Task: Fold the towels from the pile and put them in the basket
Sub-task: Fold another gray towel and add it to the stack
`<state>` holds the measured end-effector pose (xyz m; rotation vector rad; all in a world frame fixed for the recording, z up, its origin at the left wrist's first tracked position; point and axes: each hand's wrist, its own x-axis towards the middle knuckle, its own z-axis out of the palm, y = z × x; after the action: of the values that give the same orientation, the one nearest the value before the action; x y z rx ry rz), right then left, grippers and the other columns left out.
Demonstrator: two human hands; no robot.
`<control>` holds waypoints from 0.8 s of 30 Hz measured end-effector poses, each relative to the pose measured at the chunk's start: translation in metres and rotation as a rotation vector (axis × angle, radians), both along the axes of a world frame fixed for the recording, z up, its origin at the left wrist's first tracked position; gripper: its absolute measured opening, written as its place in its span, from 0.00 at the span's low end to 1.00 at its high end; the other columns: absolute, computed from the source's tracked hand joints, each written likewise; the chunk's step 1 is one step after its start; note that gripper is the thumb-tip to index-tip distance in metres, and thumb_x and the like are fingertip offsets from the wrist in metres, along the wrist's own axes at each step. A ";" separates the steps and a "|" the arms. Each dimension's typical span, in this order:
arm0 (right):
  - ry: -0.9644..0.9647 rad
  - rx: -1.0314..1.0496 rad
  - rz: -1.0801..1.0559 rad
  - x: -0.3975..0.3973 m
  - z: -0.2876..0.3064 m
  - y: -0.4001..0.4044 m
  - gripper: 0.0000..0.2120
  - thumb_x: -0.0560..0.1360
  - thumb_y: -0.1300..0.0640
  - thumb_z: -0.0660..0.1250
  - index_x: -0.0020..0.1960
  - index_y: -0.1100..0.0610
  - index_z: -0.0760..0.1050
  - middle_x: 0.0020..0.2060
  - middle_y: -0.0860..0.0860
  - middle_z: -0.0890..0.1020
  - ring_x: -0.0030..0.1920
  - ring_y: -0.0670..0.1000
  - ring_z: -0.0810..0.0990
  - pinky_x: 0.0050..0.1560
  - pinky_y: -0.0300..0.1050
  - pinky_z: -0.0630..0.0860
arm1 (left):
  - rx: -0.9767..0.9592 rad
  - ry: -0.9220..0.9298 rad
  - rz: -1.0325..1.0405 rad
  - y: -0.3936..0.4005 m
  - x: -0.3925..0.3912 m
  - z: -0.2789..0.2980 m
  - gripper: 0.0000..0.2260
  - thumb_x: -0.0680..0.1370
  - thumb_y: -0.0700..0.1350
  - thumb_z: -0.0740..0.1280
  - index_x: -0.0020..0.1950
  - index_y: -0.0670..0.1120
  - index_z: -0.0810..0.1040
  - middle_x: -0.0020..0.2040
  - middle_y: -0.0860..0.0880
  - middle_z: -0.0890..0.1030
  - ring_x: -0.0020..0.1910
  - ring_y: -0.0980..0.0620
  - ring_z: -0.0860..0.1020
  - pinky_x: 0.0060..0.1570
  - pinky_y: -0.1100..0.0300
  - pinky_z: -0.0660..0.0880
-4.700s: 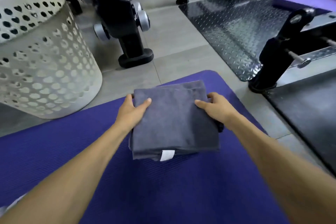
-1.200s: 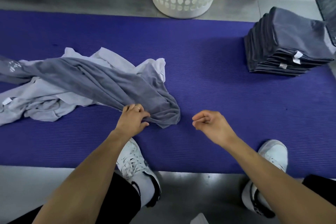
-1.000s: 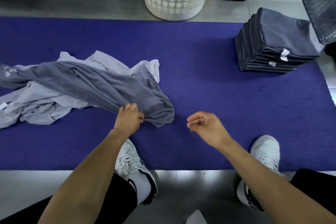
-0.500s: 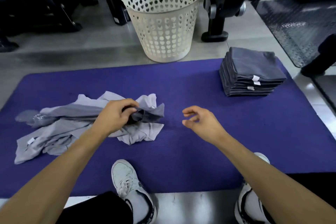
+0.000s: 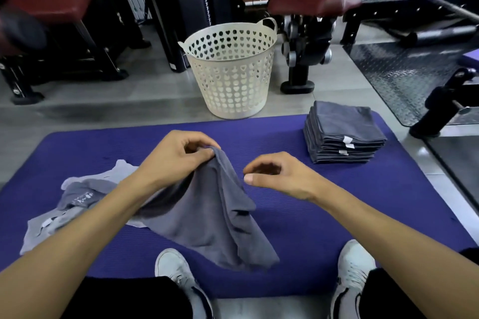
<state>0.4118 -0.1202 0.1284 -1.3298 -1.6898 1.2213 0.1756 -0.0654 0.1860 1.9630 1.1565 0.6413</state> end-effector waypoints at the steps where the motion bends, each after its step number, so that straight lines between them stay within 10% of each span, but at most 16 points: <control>1: 0.011 0.005 -0.024 0.002 0.003 -0.003 0.11 0.72 0.48 0.76 0.50 0.53 0.83 0.45 0.48 0.86 0.49 0.51 0.84 0.54 0.48 0.79 | -0.011 0.000 -0.002 0.002 0.005 0.002 0.09 0.78 0.36 0.68 0.46 0.47 0.85 0.43 0.50 0.86 0.46 0.50 0.84 0.52 0.56 0.78; 9: -0.144 0.001 -0.082 0.017 0.008 -0.007 0.05 0.73 0.57 0.75 0.40 0.57 0.81 0.30 0.50 0.79 0.33 0.47 0.77 0.40 0.50 0.76 | -0.172 0.073 -0.097 0.026 0.018 0.006 0.05 0.77 0.38 0.71 0.47 0.44 0.86 0.41 0.51 0.86 0.38 0.61 0.81 0.41 0.70 0.75; 24: 0.533 -0.498 -0.567 0.017 0.035 0.029 0.06 0.76 0.73 0.65 0.42 0.69 0.78 0.42 0.60 0.84 0.36 0.52 0.86 0.37 0.39 0.82 | -0.122 0.137 -0.054 0.000 0.059 -0.060 0.07 0.71 0.52 0.77 0.44 0.51 0.84 0.40 0.56 0.85 0.42 0.61 0.82 0.48 0.62 0.77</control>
<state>0.4292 -0.0911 0.1635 -1.4490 -0.5954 1.5072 0.2341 -0.0652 0.1260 1.9509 1.1913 0.4039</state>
